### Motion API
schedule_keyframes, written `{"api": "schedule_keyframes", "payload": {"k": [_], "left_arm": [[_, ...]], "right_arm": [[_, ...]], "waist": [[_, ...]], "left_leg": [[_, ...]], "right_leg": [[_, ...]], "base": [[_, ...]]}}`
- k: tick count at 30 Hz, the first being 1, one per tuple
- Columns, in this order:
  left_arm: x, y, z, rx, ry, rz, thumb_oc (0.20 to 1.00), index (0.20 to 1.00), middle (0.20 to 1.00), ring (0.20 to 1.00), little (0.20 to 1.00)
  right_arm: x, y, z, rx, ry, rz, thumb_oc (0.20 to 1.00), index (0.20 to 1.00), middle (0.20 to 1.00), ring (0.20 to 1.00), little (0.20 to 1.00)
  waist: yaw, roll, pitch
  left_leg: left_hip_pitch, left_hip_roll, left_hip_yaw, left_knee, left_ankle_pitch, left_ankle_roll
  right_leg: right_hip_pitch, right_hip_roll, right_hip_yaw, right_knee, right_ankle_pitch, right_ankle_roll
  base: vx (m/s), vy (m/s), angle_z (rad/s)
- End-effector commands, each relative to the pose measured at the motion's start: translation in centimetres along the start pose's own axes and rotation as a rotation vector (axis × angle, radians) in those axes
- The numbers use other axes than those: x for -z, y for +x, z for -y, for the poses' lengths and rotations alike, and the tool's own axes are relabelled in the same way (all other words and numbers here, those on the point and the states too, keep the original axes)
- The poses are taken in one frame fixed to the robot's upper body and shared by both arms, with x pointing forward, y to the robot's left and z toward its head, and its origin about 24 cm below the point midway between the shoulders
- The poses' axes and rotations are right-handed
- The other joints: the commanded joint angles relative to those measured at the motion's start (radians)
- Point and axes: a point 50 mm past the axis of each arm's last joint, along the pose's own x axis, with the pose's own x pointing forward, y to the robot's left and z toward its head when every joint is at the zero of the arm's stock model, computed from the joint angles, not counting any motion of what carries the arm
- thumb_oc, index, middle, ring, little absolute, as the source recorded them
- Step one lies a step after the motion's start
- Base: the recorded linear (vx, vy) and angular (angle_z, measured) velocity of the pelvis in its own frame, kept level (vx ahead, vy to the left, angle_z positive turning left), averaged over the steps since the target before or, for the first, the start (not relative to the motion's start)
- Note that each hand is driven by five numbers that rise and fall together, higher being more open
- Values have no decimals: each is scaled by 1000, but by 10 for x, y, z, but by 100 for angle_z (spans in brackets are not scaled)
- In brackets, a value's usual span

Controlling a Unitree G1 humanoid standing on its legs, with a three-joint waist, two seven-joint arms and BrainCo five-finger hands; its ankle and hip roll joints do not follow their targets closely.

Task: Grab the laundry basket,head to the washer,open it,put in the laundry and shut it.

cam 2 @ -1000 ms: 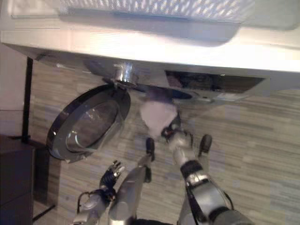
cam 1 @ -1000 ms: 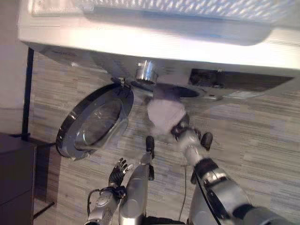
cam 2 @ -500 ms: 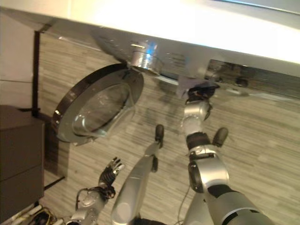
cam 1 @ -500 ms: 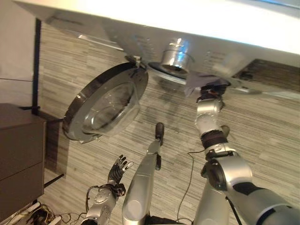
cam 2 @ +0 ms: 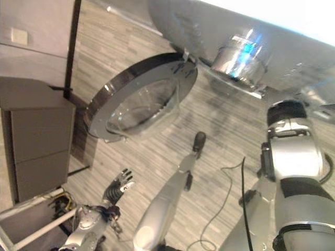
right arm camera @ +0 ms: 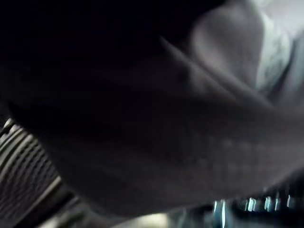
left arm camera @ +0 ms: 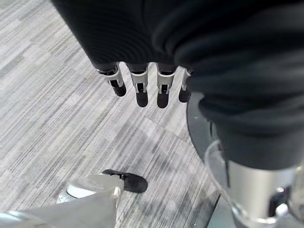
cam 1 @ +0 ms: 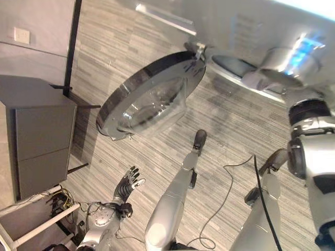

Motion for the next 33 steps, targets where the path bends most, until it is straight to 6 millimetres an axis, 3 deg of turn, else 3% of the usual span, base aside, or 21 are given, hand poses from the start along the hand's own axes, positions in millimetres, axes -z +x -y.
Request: {"api": "schedule_keyframes", "payload": {"k": [1,3,8,11,12,13,16,18,20,26,29,33], "left_arm": [[14,-7,-16,-26,78,-88,1000,1000,1000,1000,1000],[13,-8,-17,-37,70,-84,1000,1000,1000,1000,1000],[11,-9,-11,-11,53,-70,1000,1000,1000,1000,1000],[10,-10,-12,8,69,-71,1000,1000,1000,1000,1000],[8,-9,-11,16,71,-66,1000,1000,1000,1000,1000],[6,-8,-11,22,73,-61,1000,1000,1000,1000,1000],[3,-8,-12,27,79,-51,1000,1000,1000,1000,1000],[1,-7,-11,30,79,-44,1000,1000,1000,1000,1000],[0,-6,-15,9,69,-37,1000,1000,1000,1000,1000],[5,-3,-16,-6,43,-46,1000,1000,1000,1000,1000],[11,-4,-18,-22,31,-67,1000,1000,1000,1000,1000],[24,-8,-20,-54,3,-106,1000,1000,1000,1000,1000]], "right_arm": [[-159,-17,-122,-476,215,544,200,200,200,200,200],[-155,-9,-109,-396,201,537,200,200,200,200,200],[-122,23,-64,-176,117,355,200,200,200,200,200],[-87,38,-25,-29,-128,184,200,200,200,200,200],[-77,40,-16,11,-219,125,570,570,570,570,570],[-68,41,-13,14,-318,69,1000,1000,1000,1000,1000],[-45,37,-16,-42,-516,-15,1000,1000,1000,1000,1000],[-36,33,-19,-87,-501,-36,1000,1000,1000,1000,1000],[-25,23,-21,-211,-259,-44,1000,1000,1000,1000,1000],[-32,-1,-40,-444,155,34,1000,1000,1000,1000,1000],[-16,-33,-46,-580,349,31,1000,1000,1000,1000,1000],[14,-79,-35,-623,572,-7,1000,1000,1000,1000,1000]], "waist": [[26,-51,-122],[30,-50,-123],[50,-36,-118],[54,-41,-111],[55,-41,-108],[55,-41,-103],[48,-46,-91],[44,-48,-84],[31,-62,-74],[22,-70,-67],[5,-81,-62],[-24,-97,-55]], "left_leg": [[85,29,27,-65,-52,-64],[82,30,24,-69,-50,-63],[81,33,31,-84,-50,-61],[81,36,38,-78,-51,-59],[81,36,41,-76,-53,-58],[82,37,43,-73,-55,-58],[81,40,48,-62,-59,-55],[83,40,51,-58,-62,-54],[97,40,57,-46,-73,-53],[108,33,60,-29,-85,-48],[109,30,69,-7,-99,-43],[111,26,82,26,-122,-29]], "right_leg": [[13,17,59,236,-287,34],[5,19,60,239,-290,33],[-16,18,68,244,-292,39],[-20,18,75,250,-292,38],[-19,18,76,248,-290,37],[-17,18,78,244,-288,36],[-8,22,76,232,-282,31],[0,26,77,224,-279,30],[33,35,75,200,-271,28],[62,38,79,173,-261,29],[75,41,88,161,-251,30],[87,44,100,144,-232,27]], "base": [[10,-22,10],[18,-22,5],[0,0,0],[0,0,0],[0,0,0],[0,0,0],[0,0,0],[0,0,0],[-5,-6,-4],[-10,2,-4],[-15,15,-3],[-26,34,-8]]}}
